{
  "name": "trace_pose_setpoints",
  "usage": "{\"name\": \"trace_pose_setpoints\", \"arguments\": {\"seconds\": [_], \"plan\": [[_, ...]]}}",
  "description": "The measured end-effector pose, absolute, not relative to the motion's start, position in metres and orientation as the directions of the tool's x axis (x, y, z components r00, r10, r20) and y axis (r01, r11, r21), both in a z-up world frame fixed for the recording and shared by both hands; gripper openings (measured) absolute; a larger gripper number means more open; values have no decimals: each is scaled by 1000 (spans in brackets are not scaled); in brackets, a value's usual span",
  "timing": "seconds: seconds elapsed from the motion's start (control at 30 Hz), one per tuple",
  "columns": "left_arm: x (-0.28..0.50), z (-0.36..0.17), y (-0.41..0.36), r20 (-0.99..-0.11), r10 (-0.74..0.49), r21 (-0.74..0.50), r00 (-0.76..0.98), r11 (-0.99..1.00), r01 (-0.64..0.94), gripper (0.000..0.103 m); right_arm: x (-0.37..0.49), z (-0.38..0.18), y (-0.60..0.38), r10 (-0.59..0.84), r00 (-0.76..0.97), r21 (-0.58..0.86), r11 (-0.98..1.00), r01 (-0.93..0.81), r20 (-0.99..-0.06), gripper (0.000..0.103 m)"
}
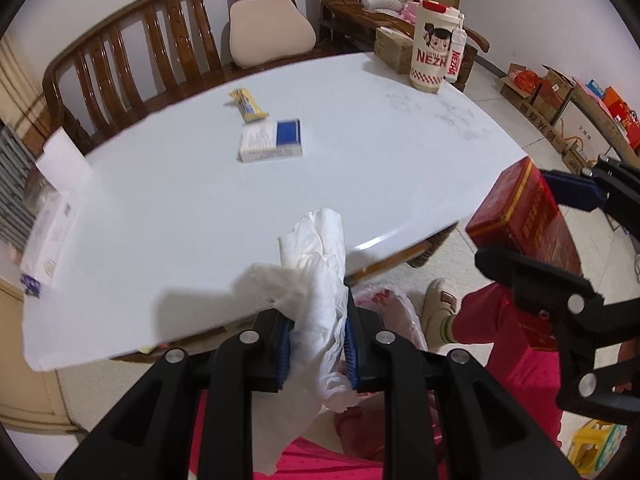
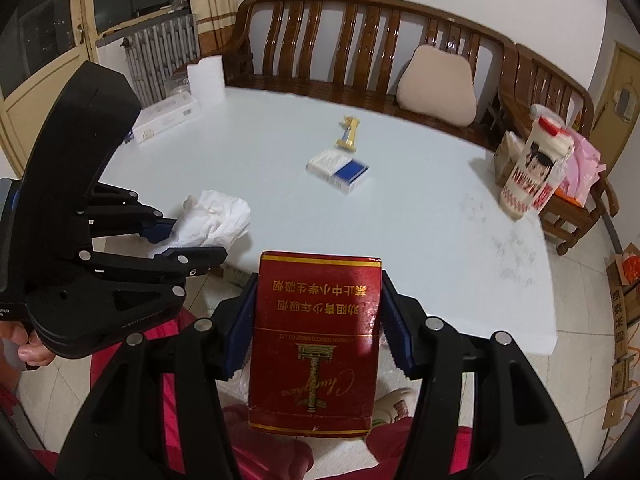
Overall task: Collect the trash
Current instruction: 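Carry the tissue and red box down over the white plastic bag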
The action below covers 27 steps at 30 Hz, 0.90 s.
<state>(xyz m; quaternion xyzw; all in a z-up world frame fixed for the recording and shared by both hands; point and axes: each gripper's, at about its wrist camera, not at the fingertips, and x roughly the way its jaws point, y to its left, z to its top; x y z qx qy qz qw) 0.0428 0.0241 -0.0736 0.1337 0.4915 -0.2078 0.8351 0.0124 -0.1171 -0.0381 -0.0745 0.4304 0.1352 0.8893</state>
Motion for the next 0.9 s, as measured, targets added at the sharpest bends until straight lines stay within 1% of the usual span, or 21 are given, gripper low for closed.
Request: {"name": "trace_pose_setpoints", "arguments": {"seconds": [0.13,0.23,0.4,0.6,0.73,0.9], "plan": [[38,-95,28,-888,-214,-2,408,887,461,22,3,-59,-115,174,565,-4,954,-300,-806,56],[33,-112,30,-891,-198,5,408,895,446,22,-2,-79,-115,184,531,25,956,-293,-827,56],[29,-144,30,-914,-194,-25,357,904,427,22,-7,-107,-117,175,499,35,961,-276,-849,56],[23,-175,23,-930,-183,-26,319,898,439,22,-10,-133,-120,168,470,50,966,-253,-866,56],[22,-194,20,-941,-191,-52,280,898,437,22,-9,-157,-125,176,437,82,971,-227,-882,56],[24,-221,16,-958,-164,-48,235,900,433,22,-8,-182,-124,172,401,89,972,-217,-900,56]]}}
